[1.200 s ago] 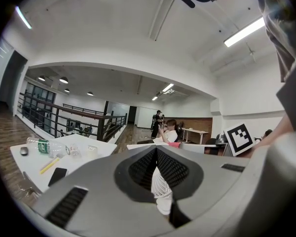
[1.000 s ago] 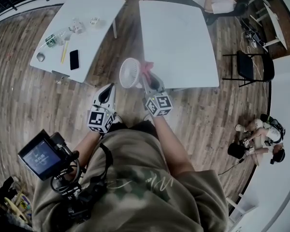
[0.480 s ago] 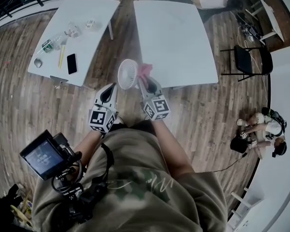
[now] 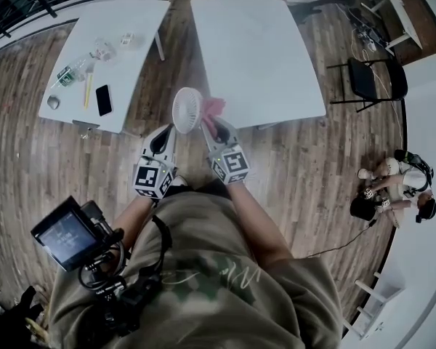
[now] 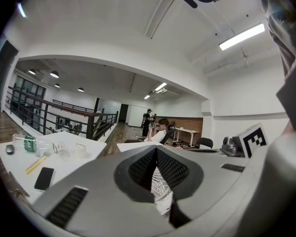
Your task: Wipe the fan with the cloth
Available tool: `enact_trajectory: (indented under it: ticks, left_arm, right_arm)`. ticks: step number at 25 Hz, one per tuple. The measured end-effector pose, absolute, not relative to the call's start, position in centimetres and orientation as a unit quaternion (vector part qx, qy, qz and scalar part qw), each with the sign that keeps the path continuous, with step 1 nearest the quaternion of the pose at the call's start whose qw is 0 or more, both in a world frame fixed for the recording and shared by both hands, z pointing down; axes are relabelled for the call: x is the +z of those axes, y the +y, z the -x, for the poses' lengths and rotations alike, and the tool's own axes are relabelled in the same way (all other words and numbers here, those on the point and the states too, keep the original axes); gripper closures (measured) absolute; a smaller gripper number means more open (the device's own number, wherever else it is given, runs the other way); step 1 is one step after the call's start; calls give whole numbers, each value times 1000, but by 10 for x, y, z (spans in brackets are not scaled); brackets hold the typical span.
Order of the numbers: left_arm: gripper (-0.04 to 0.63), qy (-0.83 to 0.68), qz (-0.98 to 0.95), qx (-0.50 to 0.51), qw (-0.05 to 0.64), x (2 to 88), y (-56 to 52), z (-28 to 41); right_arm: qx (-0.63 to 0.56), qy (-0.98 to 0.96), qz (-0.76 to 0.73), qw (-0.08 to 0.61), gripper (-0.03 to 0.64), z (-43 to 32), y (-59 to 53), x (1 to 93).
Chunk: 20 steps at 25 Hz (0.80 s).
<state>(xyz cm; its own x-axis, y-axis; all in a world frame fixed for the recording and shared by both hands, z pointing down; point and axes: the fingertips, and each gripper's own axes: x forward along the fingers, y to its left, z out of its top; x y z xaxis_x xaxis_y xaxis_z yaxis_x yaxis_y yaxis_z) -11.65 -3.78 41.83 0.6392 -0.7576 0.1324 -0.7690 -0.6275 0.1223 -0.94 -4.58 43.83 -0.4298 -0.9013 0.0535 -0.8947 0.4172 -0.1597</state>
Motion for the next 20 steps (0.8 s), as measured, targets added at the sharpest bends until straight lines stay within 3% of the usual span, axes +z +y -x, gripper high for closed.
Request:
enact_trajectory:
  ticks: [20]
  left_arm:
    - [575,-413,-906,42,89,425,-26,119]
  right_arm:
    - [-75,840,538,4,518,33,-27,454]
